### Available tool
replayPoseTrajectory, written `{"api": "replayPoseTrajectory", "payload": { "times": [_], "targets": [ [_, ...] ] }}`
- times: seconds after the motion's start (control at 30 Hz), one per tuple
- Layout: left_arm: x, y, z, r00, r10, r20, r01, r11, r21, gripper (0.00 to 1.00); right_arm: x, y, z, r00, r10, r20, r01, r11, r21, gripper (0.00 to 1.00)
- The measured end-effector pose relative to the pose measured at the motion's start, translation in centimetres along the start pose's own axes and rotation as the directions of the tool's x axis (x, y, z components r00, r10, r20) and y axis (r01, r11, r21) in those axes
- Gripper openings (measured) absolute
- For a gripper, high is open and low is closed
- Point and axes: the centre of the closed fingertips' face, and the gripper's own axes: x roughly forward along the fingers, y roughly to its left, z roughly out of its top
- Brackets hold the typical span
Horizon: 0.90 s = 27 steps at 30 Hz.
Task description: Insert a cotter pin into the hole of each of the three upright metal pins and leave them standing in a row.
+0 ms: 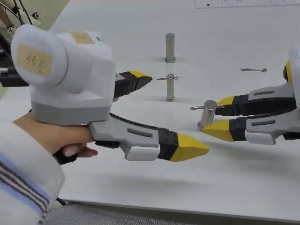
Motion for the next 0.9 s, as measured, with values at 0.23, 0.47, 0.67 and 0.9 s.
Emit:
{"api": "replayPoseTrajectory", "payload": {
  "times": [0.23,0.47,0.67,0.9],
  "targets": [
    [-0.6,-0.3,-0.3,0.9999,0.008,-0.009,-0.009,1.0,-0.03,0.99,0.5,-0.8,-0.2,0.9999,0.006,0.009,-0.006,0.999,0.034,0.16],
    [-1.0,-1.2,-0.4,0.9995,0.016,-0.029,-0.016,0.999,-0.03,0.99,0.8,-0.8,-0.1,0.9994,0.02,0.03,-0.021,0.999,0.033,0.12],
    [-1.2,-1.3,-0.4,0.9989,0.026,-0.038,-0.027,0.999,-0.032,0.99,0.9,-0.6,-0.2,0.9991,0.027,0.033,-0.027,1.0,0.004,0.1],
    [-1.4,-1.1,-0.5,0.9982,0.036,-0.048,-0.038,0.999,-0.029,0.99,1.0,-0.9,0.0,0.9996,0.003,0.027,-0.001,0.998,-0.068,0.08]
  ]
}}
